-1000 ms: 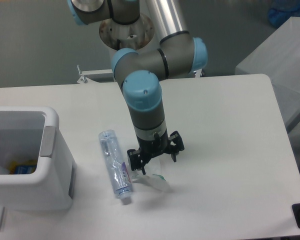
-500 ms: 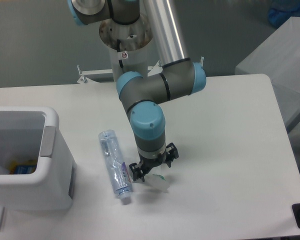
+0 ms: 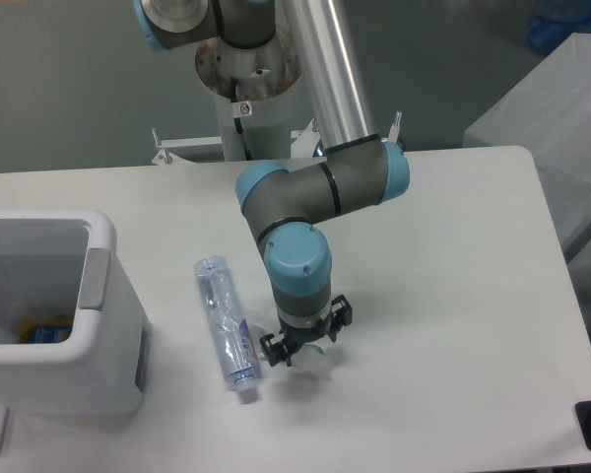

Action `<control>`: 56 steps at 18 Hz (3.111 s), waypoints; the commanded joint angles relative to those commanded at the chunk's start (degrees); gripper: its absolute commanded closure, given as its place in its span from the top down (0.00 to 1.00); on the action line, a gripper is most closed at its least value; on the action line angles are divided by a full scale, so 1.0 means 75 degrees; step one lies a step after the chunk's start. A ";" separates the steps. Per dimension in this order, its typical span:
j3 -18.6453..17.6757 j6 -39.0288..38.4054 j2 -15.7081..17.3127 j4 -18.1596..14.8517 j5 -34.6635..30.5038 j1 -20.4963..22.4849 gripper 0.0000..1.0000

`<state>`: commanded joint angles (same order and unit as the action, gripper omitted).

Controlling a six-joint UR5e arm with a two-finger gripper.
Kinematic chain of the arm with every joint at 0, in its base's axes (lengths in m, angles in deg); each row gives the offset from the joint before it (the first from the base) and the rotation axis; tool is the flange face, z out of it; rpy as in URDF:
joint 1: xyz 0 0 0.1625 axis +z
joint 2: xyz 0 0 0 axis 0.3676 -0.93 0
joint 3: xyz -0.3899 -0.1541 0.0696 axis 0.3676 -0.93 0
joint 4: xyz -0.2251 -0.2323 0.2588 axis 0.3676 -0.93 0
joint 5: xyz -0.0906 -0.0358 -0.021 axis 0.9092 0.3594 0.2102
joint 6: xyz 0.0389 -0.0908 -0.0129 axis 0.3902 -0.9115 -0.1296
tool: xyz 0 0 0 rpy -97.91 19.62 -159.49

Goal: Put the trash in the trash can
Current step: 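Close the gripper on the wrapper and lift it, then carry the wrapper over the white bin and open the gripper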

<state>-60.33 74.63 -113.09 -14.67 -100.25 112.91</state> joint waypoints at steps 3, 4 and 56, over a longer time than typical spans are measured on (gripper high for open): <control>0.0012 -0.0023 0.0000 0.0012 0.0163 -0.0012 0.23; 0.0012 -0.0023 0.0011 0.0012 0.0176 -0.0012 0.15; 0.1453 0.0900 0.2695 0.0785 0.3223 -0.2672 1.00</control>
<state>-49.43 81.38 -92.88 -8.78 -76.08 92.86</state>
